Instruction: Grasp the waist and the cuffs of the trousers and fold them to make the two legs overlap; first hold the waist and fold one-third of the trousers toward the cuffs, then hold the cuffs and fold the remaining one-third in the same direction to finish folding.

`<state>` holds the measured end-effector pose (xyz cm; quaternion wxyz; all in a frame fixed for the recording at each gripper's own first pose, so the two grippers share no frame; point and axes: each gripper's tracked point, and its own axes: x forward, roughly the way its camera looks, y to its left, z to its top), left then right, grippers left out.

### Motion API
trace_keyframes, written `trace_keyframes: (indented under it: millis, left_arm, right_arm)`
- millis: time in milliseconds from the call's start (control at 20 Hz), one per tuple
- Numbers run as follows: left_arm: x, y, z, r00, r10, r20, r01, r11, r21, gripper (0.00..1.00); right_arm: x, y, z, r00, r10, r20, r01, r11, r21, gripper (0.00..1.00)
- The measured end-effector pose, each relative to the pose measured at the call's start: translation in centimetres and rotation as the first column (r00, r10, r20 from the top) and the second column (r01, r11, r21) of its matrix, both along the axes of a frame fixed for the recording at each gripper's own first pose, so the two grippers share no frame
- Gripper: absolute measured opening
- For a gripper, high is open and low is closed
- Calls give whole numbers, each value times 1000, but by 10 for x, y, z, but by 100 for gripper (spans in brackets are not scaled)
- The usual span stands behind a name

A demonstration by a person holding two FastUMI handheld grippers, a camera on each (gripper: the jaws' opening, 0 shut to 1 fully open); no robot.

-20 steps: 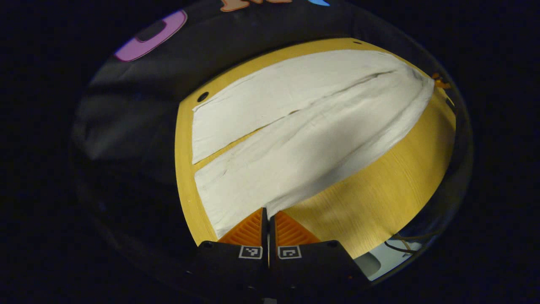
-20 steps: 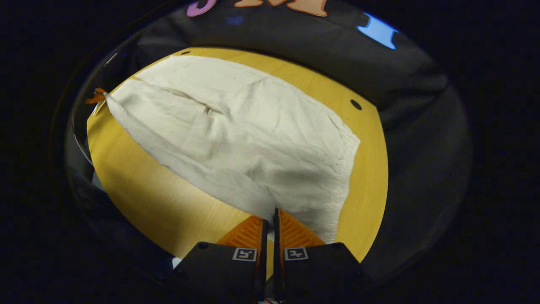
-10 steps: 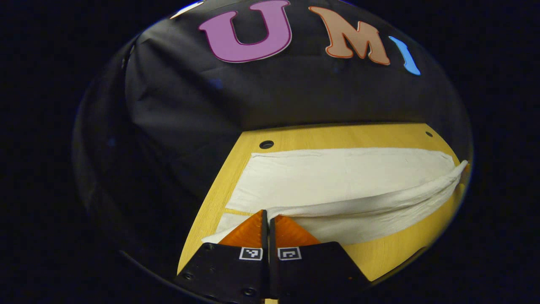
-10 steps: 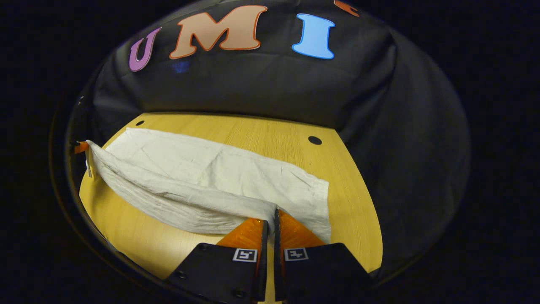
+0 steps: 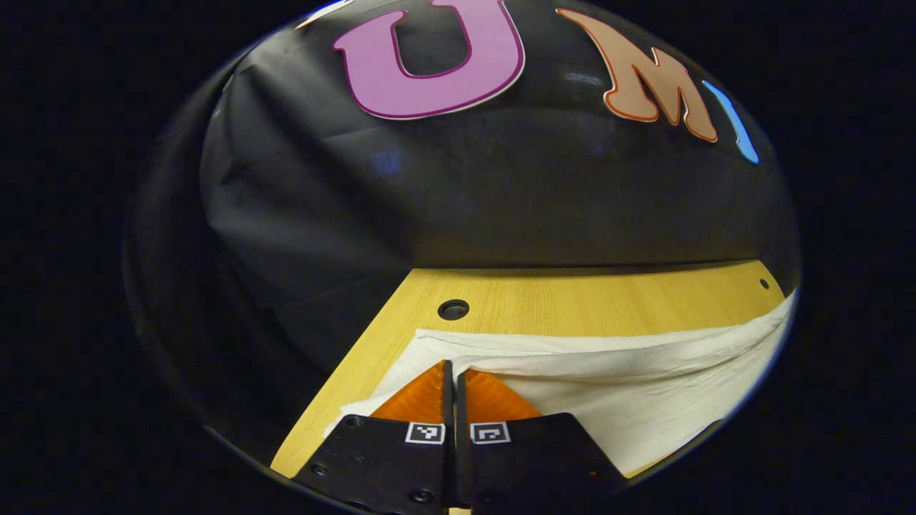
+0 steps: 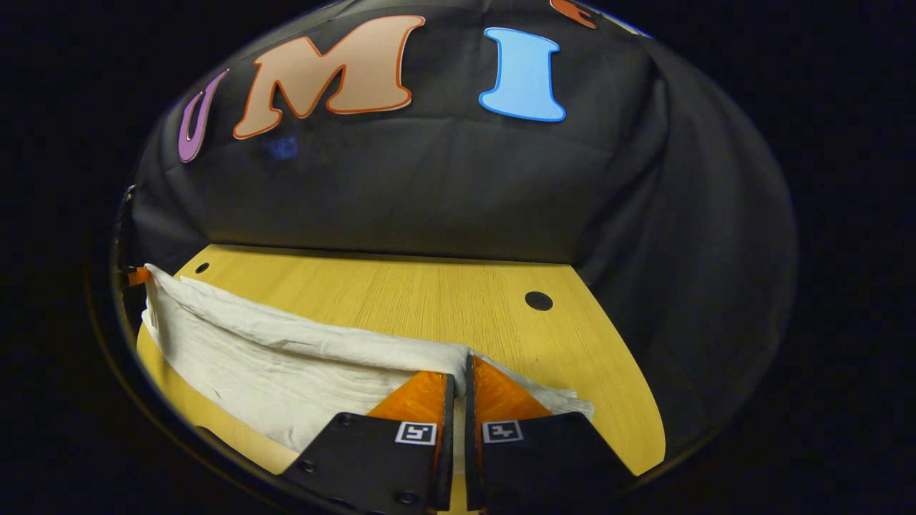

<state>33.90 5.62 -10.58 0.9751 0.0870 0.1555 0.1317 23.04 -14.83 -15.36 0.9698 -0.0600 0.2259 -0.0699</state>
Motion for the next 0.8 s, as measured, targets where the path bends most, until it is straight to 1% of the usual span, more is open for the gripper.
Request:
trace_keyframes:
  millis: [100,200,350,400,450,500,550,600,700,750,800]
  left_arm:
    - [20,3,-13,1000,5,-10,-5,1000,-1,0]
    - [35,4,-30,1000,9,-26,-9,1000,15,0]
    - [48,5,-49,999,10,-52,-10,1000,14,0]
    - [50,5,-52,999,12,-52,-12,1000,8,0]
    - [51,9,-54,998,12,-56,-12,1000,2,0]
    - [53,10,-58,998,15,-63,-14,1000,1,1]
    - [50,10,-60,997,17,-76,-18,1000,-4,16]
    - [45,10,-62,996,16,-87,-18,1000,-24,28]
    - [33,4,-55,996,20,-83,-27,997,-78,74]
    - [26,2,-49,998,21,-67,-28,994,-102,97]
    - [18,-3,-40,999,16,-51,-22,992,-125,98]
  right_arm:
    - [20,-1,-21,1000,-19,-20,19,999,37,9]
    - [30,-1,-45,997,-28,-76,34,996,86,9]
    - [43,3,-68,994,-24,-109,38,991,127,14]
    - [43,2,-70,993,-29,-115,45,990,137,16]
    - [44,2,-69,993,-32,-116,49,988,149,22]
    - [45,2,-66,993,-28,-111,46,986,161,23]
    - [45,3,-62,994,-21,-109,40,984,175,24]
    - [43,3,-59,994,-8,-105,27,983,184,48]
    - [34,-8,-42,997,-22,-78,34,987,154,96]
    - [27,-15,-32,997,-36,-66,45,988,147,94]
    - [18,-20,-21,997,-52,-50,59,987,149,96]
